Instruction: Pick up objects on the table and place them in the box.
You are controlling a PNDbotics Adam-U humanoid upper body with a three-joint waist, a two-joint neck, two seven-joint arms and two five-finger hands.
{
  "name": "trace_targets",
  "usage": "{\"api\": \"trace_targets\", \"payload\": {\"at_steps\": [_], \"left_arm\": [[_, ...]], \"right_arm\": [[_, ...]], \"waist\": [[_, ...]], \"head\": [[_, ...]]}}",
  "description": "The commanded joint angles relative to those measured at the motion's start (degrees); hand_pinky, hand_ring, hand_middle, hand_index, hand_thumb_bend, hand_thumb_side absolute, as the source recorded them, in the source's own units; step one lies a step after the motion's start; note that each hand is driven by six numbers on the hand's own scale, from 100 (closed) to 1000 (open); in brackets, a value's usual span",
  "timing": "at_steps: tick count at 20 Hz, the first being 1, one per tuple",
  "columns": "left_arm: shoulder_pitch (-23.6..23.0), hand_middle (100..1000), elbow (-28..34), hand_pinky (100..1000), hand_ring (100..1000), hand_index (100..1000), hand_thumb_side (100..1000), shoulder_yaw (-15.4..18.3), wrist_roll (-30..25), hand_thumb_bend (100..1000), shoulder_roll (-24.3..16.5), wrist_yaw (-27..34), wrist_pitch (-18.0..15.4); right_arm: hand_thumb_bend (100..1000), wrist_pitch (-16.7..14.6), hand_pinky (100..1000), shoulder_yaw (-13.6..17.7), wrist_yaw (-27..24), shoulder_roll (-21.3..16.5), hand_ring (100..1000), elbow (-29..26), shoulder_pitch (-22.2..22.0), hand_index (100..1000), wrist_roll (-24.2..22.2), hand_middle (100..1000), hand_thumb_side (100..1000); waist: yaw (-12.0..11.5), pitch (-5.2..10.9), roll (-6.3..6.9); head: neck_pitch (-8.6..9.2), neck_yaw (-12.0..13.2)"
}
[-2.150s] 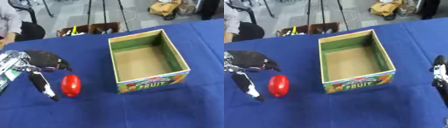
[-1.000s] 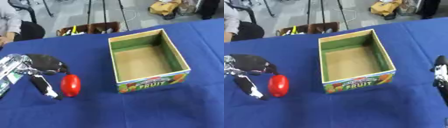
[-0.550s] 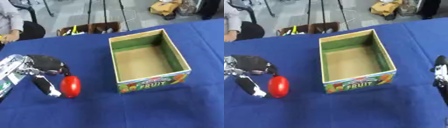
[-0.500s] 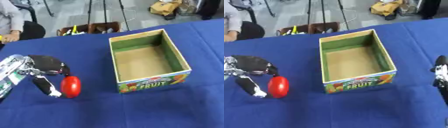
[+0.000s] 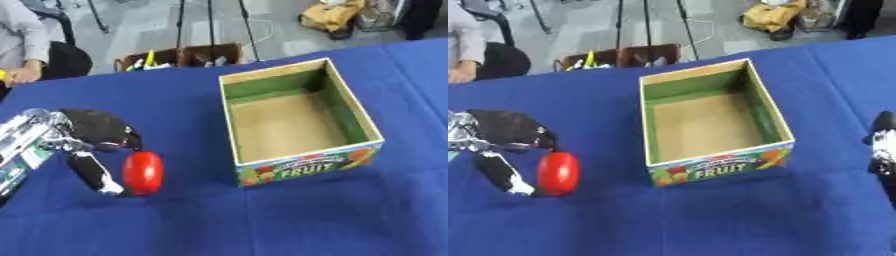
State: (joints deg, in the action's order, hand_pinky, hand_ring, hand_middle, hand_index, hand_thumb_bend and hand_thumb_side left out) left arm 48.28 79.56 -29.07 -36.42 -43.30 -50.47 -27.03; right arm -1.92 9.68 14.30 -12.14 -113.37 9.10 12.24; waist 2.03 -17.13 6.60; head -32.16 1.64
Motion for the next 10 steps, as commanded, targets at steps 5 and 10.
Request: {"api": "trace_targets", "payload": {"at_steps": [5,10], "left_arm": [[1.03,655,2.90,587,643,802,783,0.88,-15.55,633,-1.52,0.71,-13.48],[0.81,698,2.65,607,678,838,810,-0.27,-15.55,671,-1.59,-0.76,-14.23]], "right_arm": [[146,-0.07,226,0.16,0.24,-0.46,100,-1.23,0.51,436,0.12,224,711],[144,-0.23,226,0.13,0.17,-0.49,100,-1.23,0.54,436,0.20,224,711]], "waist": [[-0.04,1.04,-0.15],[0.04,0.94,-0.08]], "head": [[0.11,0.05],[0.07,0.09]]}}
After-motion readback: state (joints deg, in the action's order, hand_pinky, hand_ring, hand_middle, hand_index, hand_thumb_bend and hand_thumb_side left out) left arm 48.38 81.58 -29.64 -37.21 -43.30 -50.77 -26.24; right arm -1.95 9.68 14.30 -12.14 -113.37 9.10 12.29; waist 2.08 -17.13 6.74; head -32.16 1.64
